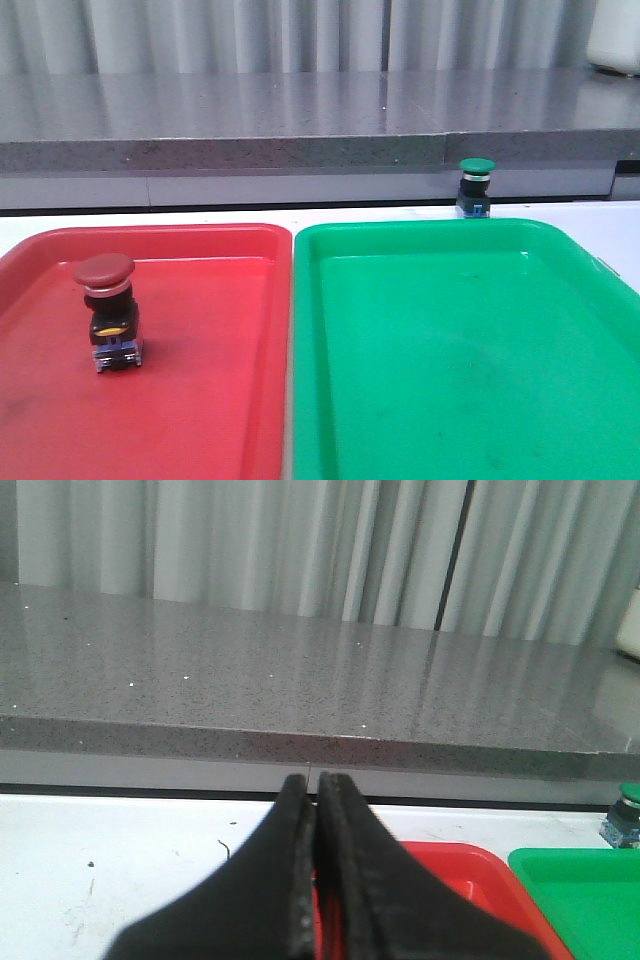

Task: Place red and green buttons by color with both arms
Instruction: 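Raise the left gripper away from the red tray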

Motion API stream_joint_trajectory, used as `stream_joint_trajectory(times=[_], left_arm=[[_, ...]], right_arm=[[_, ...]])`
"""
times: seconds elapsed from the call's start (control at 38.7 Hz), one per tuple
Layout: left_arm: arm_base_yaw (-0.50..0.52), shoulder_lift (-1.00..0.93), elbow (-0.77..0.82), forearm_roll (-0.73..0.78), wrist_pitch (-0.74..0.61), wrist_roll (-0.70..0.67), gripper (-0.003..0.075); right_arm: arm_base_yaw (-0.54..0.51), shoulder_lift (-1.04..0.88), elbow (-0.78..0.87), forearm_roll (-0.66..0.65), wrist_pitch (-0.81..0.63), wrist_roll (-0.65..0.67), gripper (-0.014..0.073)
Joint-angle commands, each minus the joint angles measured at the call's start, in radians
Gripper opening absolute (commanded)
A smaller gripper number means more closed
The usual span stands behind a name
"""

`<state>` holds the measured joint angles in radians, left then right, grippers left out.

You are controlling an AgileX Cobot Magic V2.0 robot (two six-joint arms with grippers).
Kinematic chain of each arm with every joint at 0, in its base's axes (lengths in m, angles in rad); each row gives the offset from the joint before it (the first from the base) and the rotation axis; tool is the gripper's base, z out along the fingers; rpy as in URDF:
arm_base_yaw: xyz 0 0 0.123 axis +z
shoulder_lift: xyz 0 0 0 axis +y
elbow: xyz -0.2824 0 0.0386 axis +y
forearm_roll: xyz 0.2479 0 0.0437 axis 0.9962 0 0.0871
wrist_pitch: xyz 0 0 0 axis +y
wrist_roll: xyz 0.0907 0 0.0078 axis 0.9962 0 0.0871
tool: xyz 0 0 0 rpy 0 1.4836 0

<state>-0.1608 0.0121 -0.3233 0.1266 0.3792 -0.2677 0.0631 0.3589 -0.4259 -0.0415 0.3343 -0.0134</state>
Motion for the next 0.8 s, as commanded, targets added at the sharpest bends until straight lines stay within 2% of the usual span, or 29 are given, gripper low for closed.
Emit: stream_joint_trajectory(times=[0.0, 0.23, 0.41, 0.78], left_arm=[[0.001, 0.012, -0.026, -0.006, -0.081, -0.010, -0.0020], [0.001, 0.012, -0.026, -0.006, -0.081, -0.010, -0.0020], [0.001, 0.012, -0.026, -0.006, -0.081, -0.010, -0.0020], [0.001, 0.012, -0.026, -0.006, -0.081, -0.010, -0.0020]], right_arm=[[-0.008, 0.013, -0.036, 0.001, -0.075, -0.004, 0.0601], [-0.008, 0.077, -0.042, 0.002, -0.145, 0.003, 0.0601], [-0.008, 0.356, -0.123, 0.002, -0.201, 0.023, 0.0601], [-0.008, 0.928, -0.427, 0.015, -0.262, 0.026, 0.0601]])
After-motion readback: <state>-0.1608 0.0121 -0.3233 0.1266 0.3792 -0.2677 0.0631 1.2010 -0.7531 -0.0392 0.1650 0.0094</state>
